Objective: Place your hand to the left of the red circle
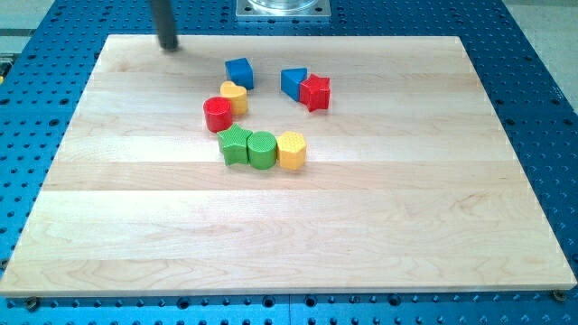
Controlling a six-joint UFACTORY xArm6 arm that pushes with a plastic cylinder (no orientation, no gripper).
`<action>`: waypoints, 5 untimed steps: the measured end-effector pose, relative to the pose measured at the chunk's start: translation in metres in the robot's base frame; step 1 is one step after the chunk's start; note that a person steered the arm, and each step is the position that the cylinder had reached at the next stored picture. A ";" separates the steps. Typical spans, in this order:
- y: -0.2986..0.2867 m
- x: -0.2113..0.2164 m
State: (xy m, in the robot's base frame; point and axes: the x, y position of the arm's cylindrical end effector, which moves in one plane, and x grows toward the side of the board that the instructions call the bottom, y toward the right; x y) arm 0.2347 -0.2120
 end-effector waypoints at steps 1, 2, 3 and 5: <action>-0.011 0.090; -0.006 0.135; 0.034 0.145; 0.070 0.145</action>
